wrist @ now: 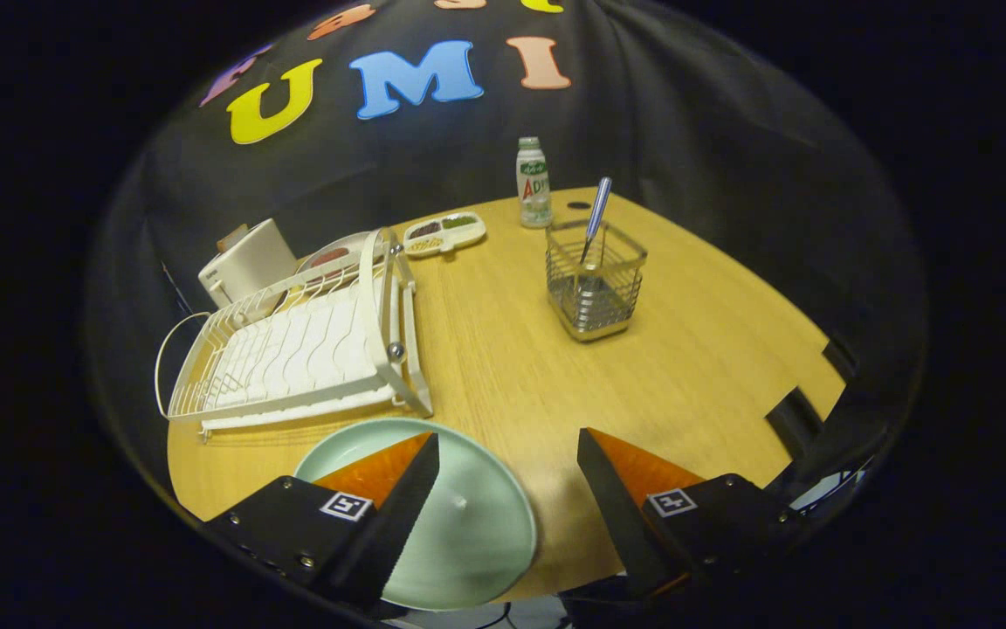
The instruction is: Take the plate from the dish rack, then take the spoon from the basket and place it into the plate.
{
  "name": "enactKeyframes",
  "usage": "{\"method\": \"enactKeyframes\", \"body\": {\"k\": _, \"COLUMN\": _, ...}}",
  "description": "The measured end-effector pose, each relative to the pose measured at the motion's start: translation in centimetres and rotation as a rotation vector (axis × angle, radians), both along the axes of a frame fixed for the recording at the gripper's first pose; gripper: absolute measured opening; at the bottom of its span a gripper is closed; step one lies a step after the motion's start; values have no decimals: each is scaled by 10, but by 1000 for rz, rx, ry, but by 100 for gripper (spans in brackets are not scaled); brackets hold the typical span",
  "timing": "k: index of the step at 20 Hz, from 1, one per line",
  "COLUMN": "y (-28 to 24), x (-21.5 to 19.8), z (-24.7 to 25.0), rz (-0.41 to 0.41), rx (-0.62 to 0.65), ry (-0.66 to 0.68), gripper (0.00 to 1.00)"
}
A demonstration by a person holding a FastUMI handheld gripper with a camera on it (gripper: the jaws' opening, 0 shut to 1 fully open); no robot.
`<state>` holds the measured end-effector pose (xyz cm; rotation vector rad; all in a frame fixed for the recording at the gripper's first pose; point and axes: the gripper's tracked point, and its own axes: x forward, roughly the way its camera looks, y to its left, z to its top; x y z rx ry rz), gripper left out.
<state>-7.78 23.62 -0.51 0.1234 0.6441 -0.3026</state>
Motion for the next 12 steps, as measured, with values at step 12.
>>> {"method": "enactKeyframes", "body": {"k": 12, "y": -123, "x": 140, "z": 94, "rz": -277, "rx": -148, "ry": -173, "gripper": 97}}
